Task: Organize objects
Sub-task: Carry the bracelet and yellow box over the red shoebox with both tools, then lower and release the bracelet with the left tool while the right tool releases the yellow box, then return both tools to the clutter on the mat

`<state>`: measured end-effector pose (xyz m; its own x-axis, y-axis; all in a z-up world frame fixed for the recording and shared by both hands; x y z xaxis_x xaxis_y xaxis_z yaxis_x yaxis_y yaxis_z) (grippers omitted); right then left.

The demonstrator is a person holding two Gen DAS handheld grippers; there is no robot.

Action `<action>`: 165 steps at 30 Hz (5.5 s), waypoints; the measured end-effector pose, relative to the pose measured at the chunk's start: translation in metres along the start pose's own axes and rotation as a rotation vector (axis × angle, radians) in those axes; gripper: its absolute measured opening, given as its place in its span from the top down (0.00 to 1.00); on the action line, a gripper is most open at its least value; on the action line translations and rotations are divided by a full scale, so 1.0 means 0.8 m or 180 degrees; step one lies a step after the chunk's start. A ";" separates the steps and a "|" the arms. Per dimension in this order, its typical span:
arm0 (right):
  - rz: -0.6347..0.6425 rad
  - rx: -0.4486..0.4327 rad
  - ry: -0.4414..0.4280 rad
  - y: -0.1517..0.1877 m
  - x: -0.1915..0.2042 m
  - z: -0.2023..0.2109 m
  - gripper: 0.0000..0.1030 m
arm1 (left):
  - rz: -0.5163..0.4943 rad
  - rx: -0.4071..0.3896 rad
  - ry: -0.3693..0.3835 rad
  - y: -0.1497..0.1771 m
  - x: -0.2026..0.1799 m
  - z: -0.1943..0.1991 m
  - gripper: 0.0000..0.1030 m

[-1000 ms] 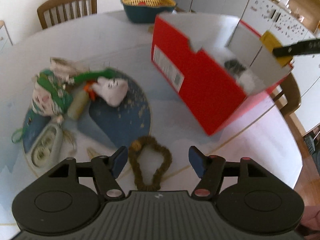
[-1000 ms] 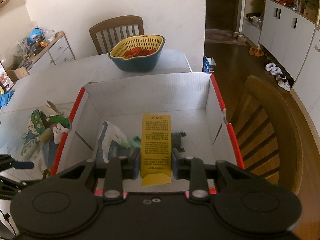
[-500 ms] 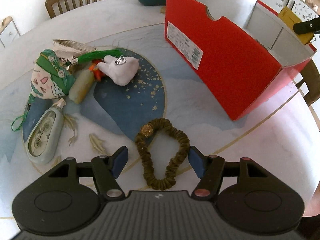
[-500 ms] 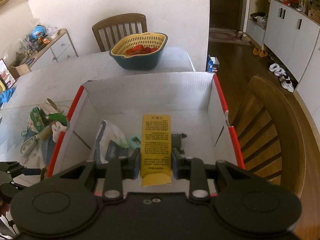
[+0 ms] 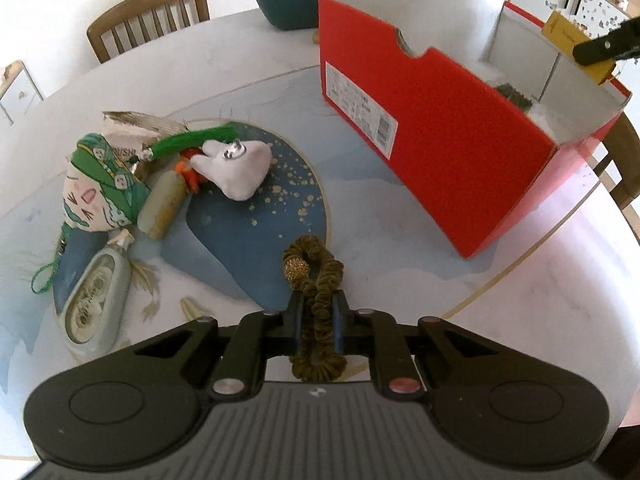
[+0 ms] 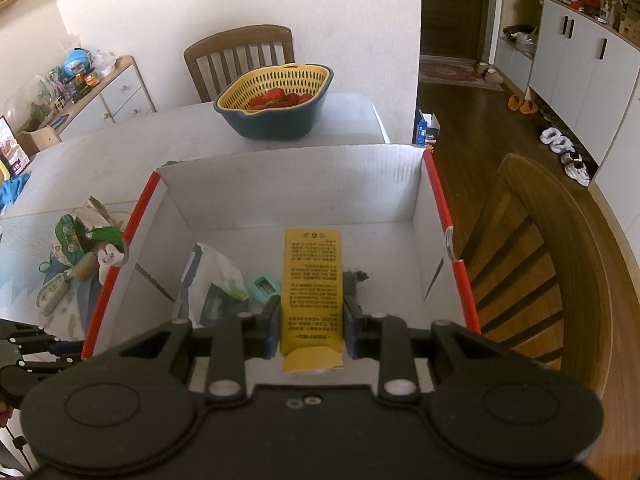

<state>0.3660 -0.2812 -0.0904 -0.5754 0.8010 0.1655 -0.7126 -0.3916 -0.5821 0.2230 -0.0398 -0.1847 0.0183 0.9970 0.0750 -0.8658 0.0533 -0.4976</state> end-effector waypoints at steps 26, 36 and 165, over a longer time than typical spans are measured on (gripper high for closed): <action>0.0008 0.0033 -0.0115 -0.005 -0.014 -0.014 0.72 | -0.0033 -0.0730 0.0625 -0.175 -0.036 0.093 0.87; 0.0114 0.0193 -0.0142 0.003 0.002 -0.037 0.72 | -0.0493 -0.0655 0.0674 -0.240 -0.111 0.028 0.87; 0.0519 0.0106 -0.0169 -0.002 0.340 -0.161 0.06 | -0.0150 -0.0638 0.0448 0.039 0.220 0.017 0.00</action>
<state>0.2623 -0.0047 -0.1471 -0.7042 0.7009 0.1135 -0.6205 -0.5298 -0.5782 0.1929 0.1369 -0.1752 0.1378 0.9904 -0.0120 -0.7461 0.0959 -0.6589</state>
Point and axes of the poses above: each gripper's, at about its wrist camera, not at the fingertips, and z roughly against the way its jaws point, x to its left, y to its underside, the point moved 3 cm from there along -z, roughly the way its jaws point, and after that the axes turned 3 degrees about -y, right-handed, at the moved point
